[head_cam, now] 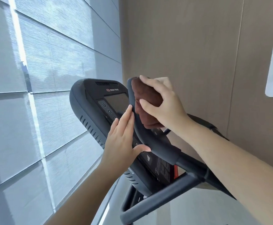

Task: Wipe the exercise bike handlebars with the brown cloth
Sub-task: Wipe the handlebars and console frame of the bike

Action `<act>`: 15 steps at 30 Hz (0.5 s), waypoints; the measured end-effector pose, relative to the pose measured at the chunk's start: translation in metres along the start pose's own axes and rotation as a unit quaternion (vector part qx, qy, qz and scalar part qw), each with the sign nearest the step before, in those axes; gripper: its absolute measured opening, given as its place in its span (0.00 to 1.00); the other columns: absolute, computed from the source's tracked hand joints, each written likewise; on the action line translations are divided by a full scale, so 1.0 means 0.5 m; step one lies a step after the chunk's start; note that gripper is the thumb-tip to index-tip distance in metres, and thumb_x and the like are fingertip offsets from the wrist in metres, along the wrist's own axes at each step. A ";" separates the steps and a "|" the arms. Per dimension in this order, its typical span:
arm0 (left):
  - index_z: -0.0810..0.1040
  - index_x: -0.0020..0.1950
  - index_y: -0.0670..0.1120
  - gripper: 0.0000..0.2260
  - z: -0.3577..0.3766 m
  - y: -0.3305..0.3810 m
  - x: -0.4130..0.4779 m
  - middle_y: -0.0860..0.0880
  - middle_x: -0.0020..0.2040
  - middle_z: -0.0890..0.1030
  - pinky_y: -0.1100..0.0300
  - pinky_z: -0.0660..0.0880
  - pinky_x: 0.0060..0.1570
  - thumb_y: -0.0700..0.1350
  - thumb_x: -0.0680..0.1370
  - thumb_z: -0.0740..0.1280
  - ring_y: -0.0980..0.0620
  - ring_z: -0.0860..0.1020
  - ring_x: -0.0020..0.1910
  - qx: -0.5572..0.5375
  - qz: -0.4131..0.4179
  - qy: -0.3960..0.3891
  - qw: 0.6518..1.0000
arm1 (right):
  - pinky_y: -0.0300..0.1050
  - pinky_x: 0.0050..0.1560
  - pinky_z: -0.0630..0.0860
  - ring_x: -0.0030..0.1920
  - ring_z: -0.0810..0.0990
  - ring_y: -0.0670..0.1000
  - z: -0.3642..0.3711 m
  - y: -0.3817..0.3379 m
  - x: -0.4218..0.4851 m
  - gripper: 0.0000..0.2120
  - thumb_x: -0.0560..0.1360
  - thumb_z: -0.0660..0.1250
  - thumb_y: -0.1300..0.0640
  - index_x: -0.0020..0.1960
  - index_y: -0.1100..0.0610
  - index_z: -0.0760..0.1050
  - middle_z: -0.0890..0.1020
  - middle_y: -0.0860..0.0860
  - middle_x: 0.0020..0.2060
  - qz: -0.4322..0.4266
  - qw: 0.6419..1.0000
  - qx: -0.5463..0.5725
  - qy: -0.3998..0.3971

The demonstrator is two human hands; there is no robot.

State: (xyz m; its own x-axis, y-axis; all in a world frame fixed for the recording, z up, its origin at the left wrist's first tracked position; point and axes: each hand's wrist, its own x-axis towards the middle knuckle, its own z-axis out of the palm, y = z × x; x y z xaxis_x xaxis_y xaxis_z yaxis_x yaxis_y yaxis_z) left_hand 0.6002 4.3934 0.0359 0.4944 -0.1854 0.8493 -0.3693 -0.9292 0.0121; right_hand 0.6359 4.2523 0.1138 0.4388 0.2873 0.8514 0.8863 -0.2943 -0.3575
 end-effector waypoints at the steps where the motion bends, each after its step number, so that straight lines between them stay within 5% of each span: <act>1: 0.64 0.68 0.32 0.44 0.003 0.001 -0.004 0.37 0.70 0.64 0.48 0.64 0.64 0.62 0.64 0.66 0.48 0.62 0.65 -0.008 -0.003 0.000 1.000 | 0.26 0.56 0.65 0.53 0.72 0.40 -0.006 0.008 -0.026 0.24 0.70 0.69 0.61 0.64 0.47 0.72 0.71 0.48 0.55 -0.004 0.999 -0.025 -0.040; 4: 0.65 0.66 0.31 0.38 0.008 0.005 -0.014 0.36 0.69 0.66 0.43 0.68 0.61 0.56 0.66 0.67 0.47 0.65 0.63 -0.020 -0.008 0.014 1.000 | 0.24 0.51 0.65 0.51 0.73 0.38 -0.052 0.025 -0.117 0.24 0.69 0.70 0.56 0.61 0.38 0.72 0.73 0.43 0.53 0.033 0.981 -0.090 -0.167; 9: 0.67 0.66 0.33 0.38 0.019 -0.002 -0.027 0.40 0.69 0.67 0.42 0.69 0.60 0.53 0.64 0.74 0.42 0.74 0.58 -0.012 -0.004 0.024 1.000 | 0.39 0.57 0.69 0.54 0.74 0.43 -0.089 -0.006 -0.141 0.23 0.68 0.69 0.52 0.60 0.37 0.73 0.73 0.40 0.54 0.039 0.957 -0.198 -0.210; 13: 0.63 0.70 0.37 0.38 0.033 -0.026 -0.025 0.45 0.71 0.61 0.45 0.62 0.65 0.61 0.69 0.64 0.50 0.64 0.66 -0.058 0.022 0.037 0.997 | 0.26 0.55 0.64 0.54 0.72 0.38 -0.032 -0.037 -0.057 0.22 0.69 0.71 0.56 0.62 0.46 0.74 0.74 0.47 0.54 -0.029 0.992 -0.124 -0.016; 15: 0.62 0.70 0.38 0.36 0.039 -0.041 -0.021 0.44 0.71 0.62 0.43 0.62 0.65 0.61 0.70 0.60 0.50 0.63 0.67 -0.063 0.045 0.043 0.996 | 0.28 0.57 0.65 0.55 0.72 0.41 0.018 -0.051 -0.013 0.22 0.70 0.69 0.58 0.64 0.50 0.73 0.72 0.50 0.55 -0.055 0.987 -0.133 0.066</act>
State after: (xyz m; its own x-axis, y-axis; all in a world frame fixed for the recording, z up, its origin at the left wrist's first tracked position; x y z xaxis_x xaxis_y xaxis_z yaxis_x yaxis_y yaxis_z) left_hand 0.6179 4.4080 0.0163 0.3884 -0.2325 0.8917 -0.5080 -0.8613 -0.0033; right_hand 0.6119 4.2661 0.1139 0.3034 0.2152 0.9282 0.8498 -0.5017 -0.1615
